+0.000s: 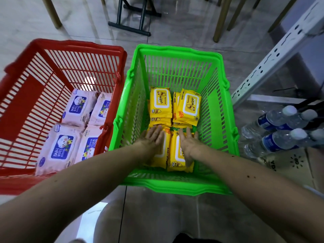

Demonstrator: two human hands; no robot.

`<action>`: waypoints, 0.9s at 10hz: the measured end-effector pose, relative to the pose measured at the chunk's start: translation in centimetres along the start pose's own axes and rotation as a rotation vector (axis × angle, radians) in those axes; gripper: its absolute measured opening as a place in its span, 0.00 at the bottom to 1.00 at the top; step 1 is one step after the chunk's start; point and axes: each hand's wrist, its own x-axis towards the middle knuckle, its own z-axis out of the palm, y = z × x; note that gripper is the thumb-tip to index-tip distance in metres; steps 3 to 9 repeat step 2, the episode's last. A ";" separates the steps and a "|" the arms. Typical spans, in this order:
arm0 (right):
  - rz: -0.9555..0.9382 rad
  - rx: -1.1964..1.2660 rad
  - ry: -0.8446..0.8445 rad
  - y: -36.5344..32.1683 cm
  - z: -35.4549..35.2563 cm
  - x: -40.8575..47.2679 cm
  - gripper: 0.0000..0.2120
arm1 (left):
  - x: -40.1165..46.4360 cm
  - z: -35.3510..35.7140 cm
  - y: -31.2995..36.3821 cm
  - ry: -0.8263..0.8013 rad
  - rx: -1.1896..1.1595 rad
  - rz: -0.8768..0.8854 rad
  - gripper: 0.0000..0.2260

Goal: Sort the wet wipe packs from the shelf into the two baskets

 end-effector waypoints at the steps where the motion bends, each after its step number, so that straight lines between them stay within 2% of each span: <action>1: -0.027 -0.002 0.001 -0.7 -1.7 -1.7 0.60 | -1.5 -1.3 -0.7 -0.011 -0.003 0.030 0.47; 2: -0.107 0.030 0.007 -1.0 -4.2 -4.2 0.53 | -4.1 -3.6 -1.3 0.022 -0.033 0.107 0.43; 9: -0.107 0.030 0.007 -1.0 -4.2 -4.2 0.53 | -4.1 -3.6 -1.3 0.022 -0.033 0.107 0.43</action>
